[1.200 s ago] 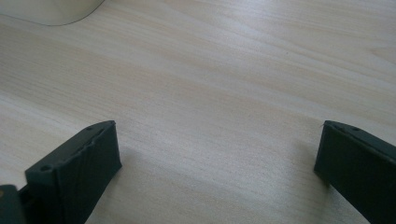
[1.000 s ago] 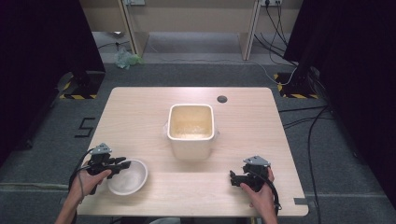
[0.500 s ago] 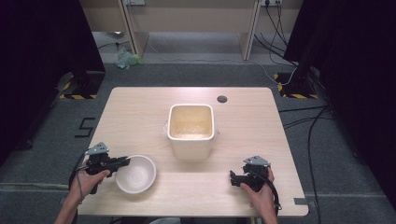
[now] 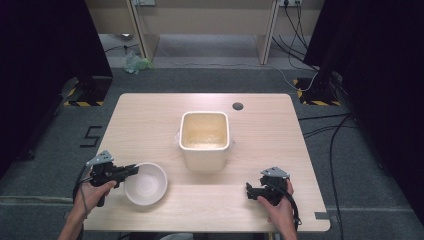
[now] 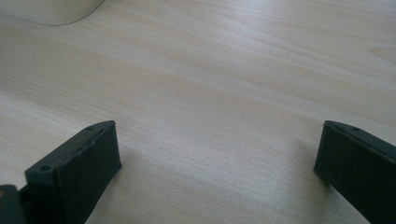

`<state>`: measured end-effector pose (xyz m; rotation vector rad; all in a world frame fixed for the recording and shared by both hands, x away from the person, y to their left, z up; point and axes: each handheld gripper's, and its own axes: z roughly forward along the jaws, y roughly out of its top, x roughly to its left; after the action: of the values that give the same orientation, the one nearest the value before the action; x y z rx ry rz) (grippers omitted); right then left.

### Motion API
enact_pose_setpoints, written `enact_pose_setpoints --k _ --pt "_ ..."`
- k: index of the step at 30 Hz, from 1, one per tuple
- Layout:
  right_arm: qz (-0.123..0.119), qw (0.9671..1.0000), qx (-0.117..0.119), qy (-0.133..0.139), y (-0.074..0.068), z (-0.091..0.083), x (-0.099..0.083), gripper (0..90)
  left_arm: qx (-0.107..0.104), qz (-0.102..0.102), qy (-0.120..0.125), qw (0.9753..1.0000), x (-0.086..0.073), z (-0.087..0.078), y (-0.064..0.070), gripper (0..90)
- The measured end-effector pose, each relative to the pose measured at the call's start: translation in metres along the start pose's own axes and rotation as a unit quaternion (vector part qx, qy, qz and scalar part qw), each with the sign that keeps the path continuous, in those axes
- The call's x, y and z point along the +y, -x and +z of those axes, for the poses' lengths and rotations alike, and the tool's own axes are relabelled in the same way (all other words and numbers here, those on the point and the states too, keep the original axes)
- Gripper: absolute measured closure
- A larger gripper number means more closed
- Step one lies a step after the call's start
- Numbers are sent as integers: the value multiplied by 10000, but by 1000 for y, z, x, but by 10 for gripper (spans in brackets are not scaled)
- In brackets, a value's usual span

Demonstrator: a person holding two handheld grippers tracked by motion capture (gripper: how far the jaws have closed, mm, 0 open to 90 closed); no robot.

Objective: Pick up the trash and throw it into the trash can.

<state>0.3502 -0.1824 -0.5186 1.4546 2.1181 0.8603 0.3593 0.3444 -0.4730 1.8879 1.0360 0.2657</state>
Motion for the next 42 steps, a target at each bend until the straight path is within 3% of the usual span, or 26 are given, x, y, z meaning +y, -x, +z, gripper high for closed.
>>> enact_pose_setpoints --k 5,13,24,42 --pt "-9 10000 1 -5 0 0 0 3 -7 28 171 9998 5 -7 2 835" --pt "-14 10000 10 1 0 0 0 3 63 139 221 9996 10 -6 8 838" --pt "-46 10000 19 1 1 0 0 2 -1 258 443 9987 29 -15 14 838" --pt "-77 10000 39 12 2 0 0 2 -293 481 889 9945 76 -32 25 839"
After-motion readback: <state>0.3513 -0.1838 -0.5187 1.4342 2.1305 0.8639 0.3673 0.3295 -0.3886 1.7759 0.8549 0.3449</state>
